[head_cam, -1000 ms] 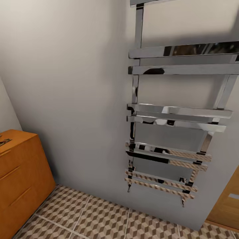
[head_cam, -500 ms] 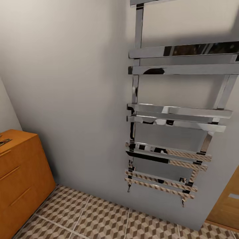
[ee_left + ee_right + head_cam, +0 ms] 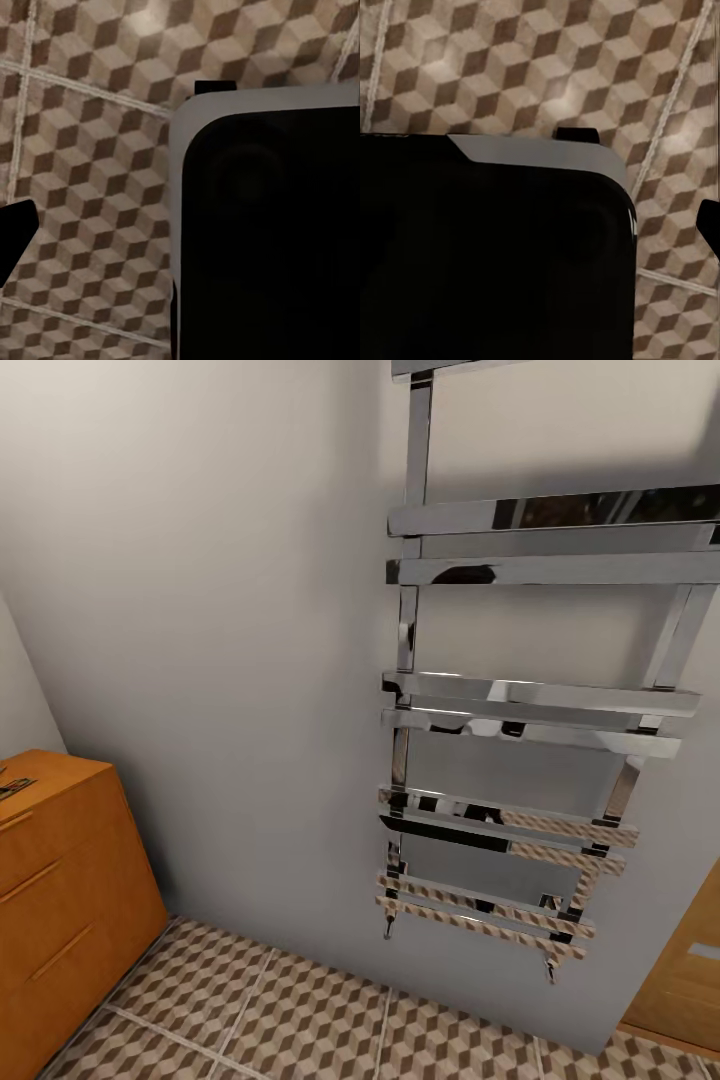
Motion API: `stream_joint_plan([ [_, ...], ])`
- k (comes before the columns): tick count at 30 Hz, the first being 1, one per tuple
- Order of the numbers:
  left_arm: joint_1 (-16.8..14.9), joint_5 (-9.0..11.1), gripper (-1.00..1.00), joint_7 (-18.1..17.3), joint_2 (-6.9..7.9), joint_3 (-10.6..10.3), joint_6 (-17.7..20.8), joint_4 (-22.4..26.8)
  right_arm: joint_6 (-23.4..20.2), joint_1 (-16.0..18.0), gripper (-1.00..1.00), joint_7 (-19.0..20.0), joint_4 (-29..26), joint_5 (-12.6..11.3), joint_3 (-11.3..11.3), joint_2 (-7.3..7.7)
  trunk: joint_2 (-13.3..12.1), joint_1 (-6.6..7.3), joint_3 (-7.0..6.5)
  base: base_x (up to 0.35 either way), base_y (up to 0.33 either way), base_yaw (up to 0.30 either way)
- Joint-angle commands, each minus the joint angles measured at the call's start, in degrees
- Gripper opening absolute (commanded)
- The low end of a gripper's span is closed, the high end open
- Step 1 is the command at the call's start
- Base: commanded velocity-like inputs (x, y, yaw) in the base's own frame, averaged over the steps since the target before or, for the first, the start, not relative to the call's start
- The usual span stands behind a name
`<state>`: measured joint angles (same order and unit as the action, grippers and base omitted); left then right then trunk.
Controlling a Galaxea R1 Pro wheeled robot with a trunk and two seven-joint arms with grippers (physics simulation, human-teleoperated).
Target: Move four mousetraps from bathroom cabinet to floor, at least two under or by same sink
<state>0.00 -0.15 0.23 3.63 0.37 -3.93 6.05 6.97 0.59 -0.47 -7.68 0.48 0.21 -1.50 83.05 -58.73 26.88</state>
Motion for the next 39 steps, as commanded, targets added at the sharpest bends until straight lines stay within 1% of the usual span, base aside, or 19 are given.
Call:
stream_joint_plan([
  [1, 0.0, -0.02, 1.0, 0.03, 0.1, 0.03, -0.46, 0.36, 0.52, 0.03, 1.0, -0.07, -0.29, 0.06, 0.04, 0.05, 0.03, 0.0, 0.05, 0.0, 0.0, 0.0],
  [4, 0.0, -0.02, 1.0, 0.03, 0.34, 0.05, -1.23, 1.33, 1.48, 0.03, 1.0, -0.21, -1.26, 0.19, 0.06, 0.64, 0.03, 0.0, 0.05, 0.0, 0.0, 0.0],
  [9, -0.01, -0.02, 1.0, 0.13, 0.21, 0.06, -0.48, 2.94, 3.09, 0.03, 1.0, -0.4, -2.87, 1.04, -0.01, 2.14, 0.03, 0.0, 0.05, 0.0, 0.0, 0.0],
  [13, -0.03, 0.01, 1.0, 0.15, 0.02, 0.06, 0.81, 4.23, 1.78, 0.03, 1.0, -0.85, -4.16, 1.69, -0.02, 2.4, 0.03, 0.0, 0.05, 0.0, 0.0, 0.0],
  [16, -0.03, 0.02, 1.0, 0.13, -0.49, 0.07, 1.77, 5.19, 0.82, 0.03, 1.0, -1.7, -5.13, 2.29, -0.03, 2.41, 0.03, 0.0, 0.05, 0.0, 0.0, 0.0],
  [17, -0.05, 0.04, 1.0, 0.11, -0.6, 0.07, 10.94, 40.73, -10.86, 0.03, 1.0, -1.83, -39.48, 2.37, -0.03, 2.35, 0.03, 0.0, 0.05, 0.0, 0.0, 0.0],
  [21, -0.06, 0.17, 1.0, 0.06, -0.69, 0.07, 13.9, 46.07, -12.18, 0.03, 1.0, -1.88, -42.9, 2.38, 0.04, 2.2, 0.03, 0.0, 0.05, 0.0, 0.0, 0.0],
  [23, -0.05, 0.23, 1.0, 0.03, -0.72, 0.05, 14.36, 46.52, -12.18, 0.03, 1.0, -1.78, -43.49, 2.35, 0.13, 2.14, 0.03, 0.0, 0.05, 0.0, 0.0, 0.0],
  [25, -0.05, 0.27, 1.0, -0.04, -0.76, 0.02, 14.54, 45.91, -11.73, 0.03, 1.0, -1.69, -43.81, 2.31, 0.25, 2.1, 0.03, 0.0, 0.05, 0.0, 0.0, 0.0],
  [28, -0.06, 0.25, 1.0, -0.18, -0.8, 0.0, 14.21, 42.63, -9.33, 0.03, 1.0, -1.61, -44.13, 2.24, 0.5, 2.06, 0.03, 0.0, 0.05, 0.0, 0.0, 0.0],
  [29, -0.05, 0.25, 1.0, -0.25, -0.79, -0.01, 13.08, 40.79, -7.59, 0.03, 1.0, -1.59, -44.16, 2.2, 0.53, 2.05, 0.03, 0.0, 0.05, 0.0, 0.0, 0.0],
  [30, -0.06, 0.25, 1.0, -0.3, -0.78, -0.01, 12.13, 39.91, -6.73, 0.03, 1.0, -1.58, -44.14, 2.17, 0.54, 2.05, 0.03, 0.0, 0.05, 0.0, 0.0, 0.0],
  [31, -0.07, 0.29, 1.0, -0.37, -0.76, -0.05, 9.59, 38.24, -5.15, 0.03, 1.0, -1.57, -43.97, 2.14, 0.55, 2.02, 0.03, 0.0, 0.05, 0.0, 0.0, 0.0],
  [34, -0.06, 0.36, 1.0, -0.43, -0.75, -0.08, 4.75, 35.47, -3.46, 0.03, 1.0, -1.55, -43.4, 2.12, 0.57, 2.0, 0.03, 0.0, 0.05, 0.0, 0.0, 0.0],
  [35, -0.06, 0.38, 1.0, -0.42, -0.76, -0.09, 1.38, 33.3, -2.76, 0.03, 1.0, -1.55, -42.72, 2.12, 0.59, 1.98, 0.03, 0.0, 0.05, 0.0, 0.0, 0.0],
  [39, -0.06, 0.4, 1.0, -0.4, -0.8, -0.08, -4.52, 29.02, -1.9, 0.03, 1.0, -1.52, -41.3, 2.09, 0.62, 2.0, 0.03, 0.0, 0.05, 0.0, 0.0, 0.0],
])
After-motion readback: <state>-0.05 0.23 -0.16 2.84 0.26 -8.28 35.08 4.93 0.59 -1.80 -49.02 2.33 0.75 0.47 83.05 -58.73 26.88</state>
